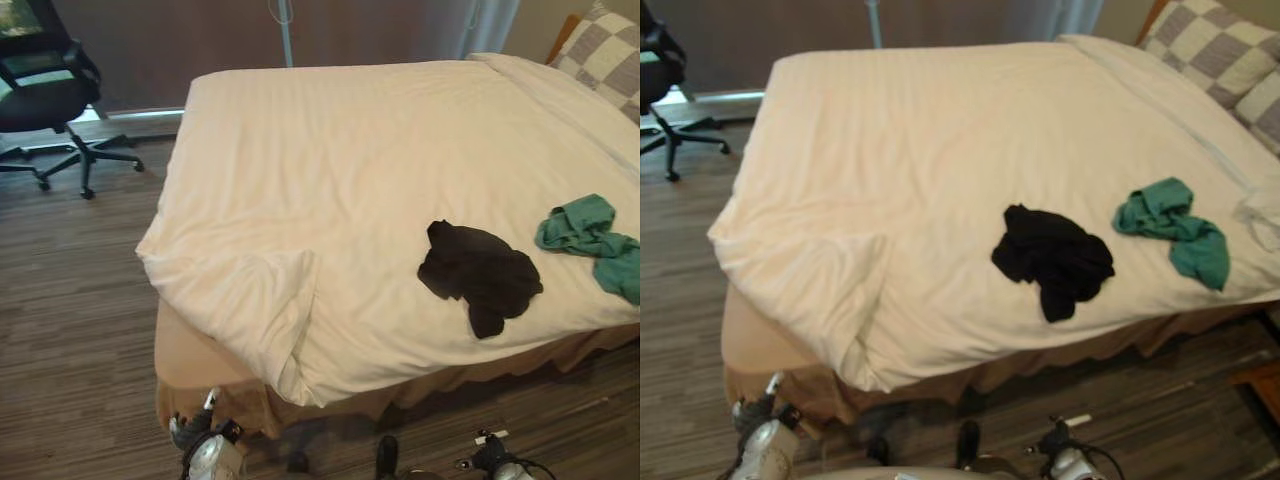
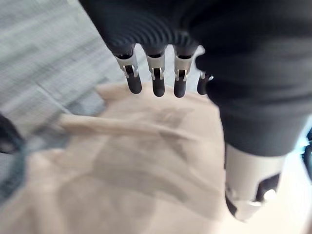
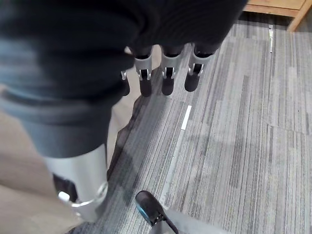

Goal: Tidy up the quilt and then pick up the clothes from the bed and put them into the laundry hamper.

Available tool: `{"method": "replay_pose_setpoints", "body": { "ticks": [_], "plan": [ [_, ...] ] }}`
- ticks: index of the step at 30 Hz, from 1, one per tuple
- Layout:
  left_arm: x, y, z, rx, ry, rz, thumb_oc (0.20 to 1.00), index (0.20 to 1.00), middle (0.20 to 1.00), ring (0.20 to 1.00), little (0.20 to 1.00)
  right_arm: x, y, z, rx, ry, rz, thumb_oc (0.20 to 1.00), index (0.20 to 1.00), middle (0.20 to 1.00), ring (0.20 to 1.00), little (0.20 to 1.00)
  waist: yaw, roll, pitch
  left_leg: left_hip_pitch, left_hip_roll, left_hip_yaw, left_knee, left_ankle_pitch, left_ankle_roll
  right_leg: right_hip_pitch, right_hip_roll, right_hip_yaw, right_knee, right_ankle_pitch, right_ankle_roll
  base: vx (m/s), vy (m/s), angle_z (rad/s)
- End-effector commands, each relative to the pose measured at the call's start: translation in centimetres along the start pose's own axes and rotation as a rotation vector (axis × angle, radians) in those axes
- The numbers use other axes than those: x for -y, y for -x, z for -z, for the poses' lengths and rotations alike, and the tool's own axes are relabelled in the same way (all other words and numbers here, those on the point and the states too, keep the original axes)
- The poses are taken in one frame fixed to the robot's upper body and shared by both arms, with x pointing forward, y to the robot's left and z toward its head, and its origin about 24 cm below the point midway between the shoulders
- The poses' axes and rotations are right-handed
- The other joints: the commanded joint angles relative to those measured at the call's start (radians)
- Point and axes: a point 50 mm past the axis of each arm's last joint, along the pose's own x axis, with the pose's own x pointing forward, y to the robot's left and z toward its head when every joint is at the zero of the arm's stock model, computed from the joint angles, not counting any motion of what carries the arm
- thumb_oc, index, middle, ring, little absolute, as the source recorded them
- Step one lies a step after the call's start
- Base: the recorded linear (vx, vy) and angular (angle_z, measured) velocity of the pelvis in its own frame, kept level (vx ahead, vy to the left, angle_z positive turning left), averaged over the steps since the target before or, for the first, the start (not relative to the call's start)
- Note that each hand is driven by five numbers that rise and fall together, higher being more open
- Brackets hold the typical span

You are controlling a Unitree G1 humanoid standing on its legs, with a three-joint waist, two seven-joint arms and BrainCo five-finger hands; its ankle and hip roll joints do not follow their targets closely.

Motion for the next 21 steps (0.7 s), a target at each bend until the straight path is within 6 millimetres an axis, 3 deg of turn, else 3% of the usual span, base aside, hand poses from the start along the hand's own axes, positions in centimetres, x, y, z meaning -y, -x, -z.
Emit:
{"method": "replay_pose_setpoints", "body": {
  "ticks": [1,4,9,10,15,18,21],
  "plan": [
    [0.5,-0.7,-4.0,0.199,-0.025,-0.012,1.000,1.000,1.000,1.000,1.000,1.7,-0.5,-0.7,0.023,0.080,0.060,1.000,1.000,1.000,1.000,1.000,0.003,-0.009,0.024,-0.032,-0.005,-0.044,-0.007,0.036,-0.036,0.114,-0.074,-0.005,0.006,-0.139,0.119,0.01,-0.047,0.09],
    [2.5,0.0,-8.0,0.431,-0.188,0.072,1.000,1.000,1.000,1.000,1.000,1.7,-0.5,0.4,-0.017,0.043,0.071,1.000,1.000,1.000,1.000,1.000,0.013,-0.011,0.024,-0.031,0.000,-0.051,-0.007,0.037,-0.041,0.126,-0.072,-0.013,0.006,-0.148,0.117,0.02,-0.023,0.06],
    [4.7,1.4,-11.1,0.632,-0.297,0.168,1.000,1.000,1.000,1.000,1.000,1.2,-0.4,0.5,-0.018,0.018,0.059,1.000,1.000,1.000,1.000,1.000,0.011,-0.012,0.025,-0.028,0.000,-0.052,-0.007,0.034,-0.044,0.135,-0.073,-0.018,0.005,-0.152,0.117,0.01,0.001,0.03],
    [5.8,2.0,-12.7,0.724,-0.366,0.220,1.000,1.000,1.000,1.000,1.000,1.0,-0.4,0.2,-0.004,0.017,0.054,1.000,1.000,1.000,1.000,1.000,0.004,-0.011,0.024,-0.026,0.000,-0.047,-0.007,0.031,-0.044,0.135,-0.074,-0.016,0.005,-0.151,0.118,0.02,0.015,0.04],
    [9.4,2.6,-15.8,0.963,-0.753,0.266,1.000,1.000,1.000,1.000,1.000,1.4,-0.5,-0.2,0.011,0.064,0.051,1.000,1.000,1.000,1.000,1.000,-0.028,-0.003,0.031,-0.026,0.000,-0.019,-0.007,0.023,-0.040,0.115,-0.080,0.003,0.007,-0.137,0.125,0.01,0.026,-0.06],
    [10.6,2.4,-16.0,0.995,-0.856,0.272,1.000,1.000,1.000,1.000,1.000,1.9,-0.7,-0.6,0.021,0.074,0.061,1.000,1.000,1.000,1.000,1.000,-0.044,-0.001,0.037,-0.031,0.000,-0.003,-0.007,0.019,-0.038,0.100,-0.082,0.017,0.009,-0.129,0.127,-0.03,0.038,-0.13],
    [13.0,2.3,-16.8,1.096,-1.095,0.258,1.000,1.000,1.000,1.000,1.000,2.7,-0.8,-1.3,0.044,0.079,0.084,1.000,1.000,1.000,1.000,1.000,-0.079,0.005,0.060,-0.053,0.004,0.019,-0.007,0.019,-0.033,0.055,-0.082,0.042,0.015,-0.116,0.132,-0.06,0.040,-0.24]
  ]
}}
